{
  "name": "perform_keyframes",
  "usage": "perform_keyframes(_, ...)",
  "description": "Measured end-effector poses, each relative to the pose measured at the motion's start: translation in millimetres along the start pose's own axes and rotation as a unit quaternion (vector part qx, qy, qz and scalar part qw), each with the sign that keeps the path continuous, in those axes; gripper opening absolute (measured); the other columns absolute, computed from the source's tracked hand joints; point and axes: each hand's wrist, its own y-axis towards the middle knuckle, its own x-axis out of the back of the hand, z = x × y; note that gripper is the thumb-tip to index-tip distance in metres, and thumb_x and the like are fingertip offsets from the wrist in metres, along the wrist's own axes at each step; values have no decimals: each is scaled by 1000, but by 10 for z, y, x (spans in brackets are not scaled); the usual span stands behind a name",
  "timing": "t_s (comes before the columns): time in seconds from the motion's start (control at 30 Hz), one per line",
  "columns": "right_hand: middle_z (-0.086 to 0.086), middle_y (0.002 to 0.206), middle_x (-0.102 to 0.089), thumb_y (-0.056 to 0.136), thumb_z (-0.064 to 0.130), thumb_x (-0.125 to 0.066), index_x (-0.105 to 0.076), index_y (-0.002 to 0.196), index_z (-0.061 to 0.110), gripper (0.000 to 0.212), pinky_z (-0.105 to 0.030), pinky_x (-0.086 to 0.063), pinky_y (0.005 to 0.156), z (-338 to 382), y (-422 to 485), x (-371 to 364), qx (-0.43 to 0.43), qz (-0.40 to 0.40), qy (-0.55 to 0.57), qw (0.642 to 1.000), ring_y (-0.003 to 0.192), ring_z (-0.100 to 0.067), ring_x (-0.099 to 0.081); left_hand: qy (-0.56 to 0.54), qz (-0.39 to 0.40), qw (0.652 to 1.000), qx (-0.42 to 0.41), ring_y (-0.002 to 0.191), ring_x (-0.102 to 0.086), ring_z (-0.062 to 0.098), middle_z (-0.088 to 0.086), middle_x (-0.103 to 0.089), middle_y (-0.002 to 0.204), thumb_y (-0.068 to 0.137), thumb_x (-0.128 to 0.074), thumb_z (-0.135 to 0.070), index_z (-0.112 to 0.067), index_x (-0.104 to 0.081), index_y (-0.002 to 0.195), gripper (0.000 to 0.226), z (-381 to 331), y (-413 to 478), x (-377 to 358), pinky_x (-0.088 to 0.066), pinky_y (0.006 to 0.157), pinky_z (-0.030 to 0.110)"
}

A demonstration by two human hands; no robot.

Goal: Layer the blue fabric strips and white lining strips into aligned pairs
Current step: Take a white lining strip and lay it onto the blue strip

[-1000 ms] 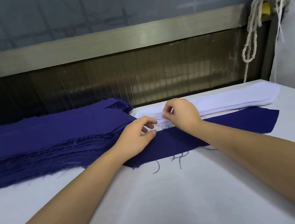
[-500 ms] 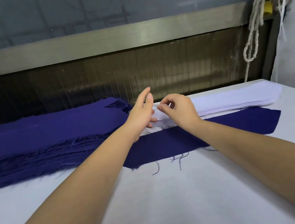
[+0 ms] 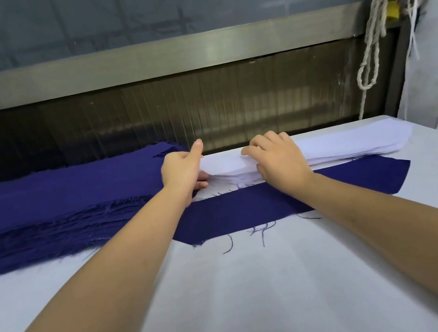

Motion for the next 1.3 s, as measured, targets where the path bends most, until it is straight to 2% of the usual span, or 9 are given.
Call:
perform_keyframes(0.13, -6, 116, -52, 84, 0, -47, -56, 124, 16, 45, -33, -24, 84, -145, -36, 23, -14, 96, -58, 994, 108, -28, -42, -3, 17, 998, -62, 59, -63, 15, 6, -64, 83, 90, -56, -9, -10, -67, 94, 12, 120, -77, 170, -57, 59, 29)
perform_keyframes(0.23, -6, 112, -56, 84, -1, -48, -59, 122, 16, 43, -34, -26, 85, -248, -103, 86, -23, 104, -74, 992, 107, -28, -44, 23, 42, 993, -105, 55, -64, 9, 3, -63, 87, 87, -56, 2, -16, -65, 95, 22, 186, -182, 301, -58, 60, 26)
perform_keyframes(0.43, -10, 69, -65, 52, -17, -72, -73, 74, 5, 32, -35, -47, 60, -339, -379, 307, 45, -9, -48, 998, 60, -30, -59, 47, 95, 989, -106, 64, -64, 22, 2, -62, 95, 83, -63, 4, -19, -67, 95, 26, 244, -322, 572, -52, 50, 22)
perform_keyframes(0.63, -9, 72, -65, 45, -10, -77, -72, 73, 7, 33, -32, -50, 54, -383, -678, 458, 128, 15, -28, 991, 59, -29, -61, 156, 142, 966, -146, 43, -53, 3, 1, -65, 66, 82, -62, 3, -24, -68, 94, 30, 343, -460, 692, -44, 48, 13)
perform_keyframes(0.77, -11, 75, -65, 47, -15, -73, -72, 77, 5, 36, -35, -50, 55, -436, -722, 476, 98, 1, -11, 995, 61, -31, -62, 213, 143, 945, -202, 60, -61, 8, -5, -64, 67, 82, -62, 1, -30, -64, 95, 34, 399, -533, 706, -45, 59, 15)
perform_keyframes(0.87, -12, 78, -66, 48, -15, -73, -73, 82, 4, 39, -36, -49, 57, -459, -761, 490, 81, 15, -15, 997, 63, -32, -62, 237, 124, 935, -235, 54, -50, 3, -11, -57, 65, 84, -62, -3, -29, -66, 97, 29, 448, -557, 737, -39, 56, 10)
perform_keyframes(0.97, -12, 102, -65, 68, -8, -65, -69, 106, 6, 41, -37, -40, 75, -474, -778, 493, 4, 70, -1, 998, 88, -35, -60, 234, 118, 931, -254, 57, -50, 5, -12, -59, 75, 89, -59, -11, -26, -69, 93, 18, 498, -564, 768, -39, 57, 11)
perform_keyframes(1.07, -1, 125, -55, 85, 8, -53, -57, 127, 20, 43, -30, -29, 83, -542, -794, 513, -71, 125, -6, 990, 109, -25, -50, 233, 112, 929, -264, 61, -53, 7, -13, -62, 83, 90, -58, -13, -26, -68, 89, 16, 525, -549, 792, -40, 60, 11)
perform_keyframes(1.3, 1, 126, -53, 90, 8, -45, -62, 118, 24, 36, -30, -41, 81, -638, -801, 584, -171, 229, -53, 957, 112, -23, -49, 314, 92, 905, -274, 63, -48, 6, -9, -58, 88, 86, -63, -14, -24, -67, 99, 17, 545, -542, 789, -35, 59, 8)
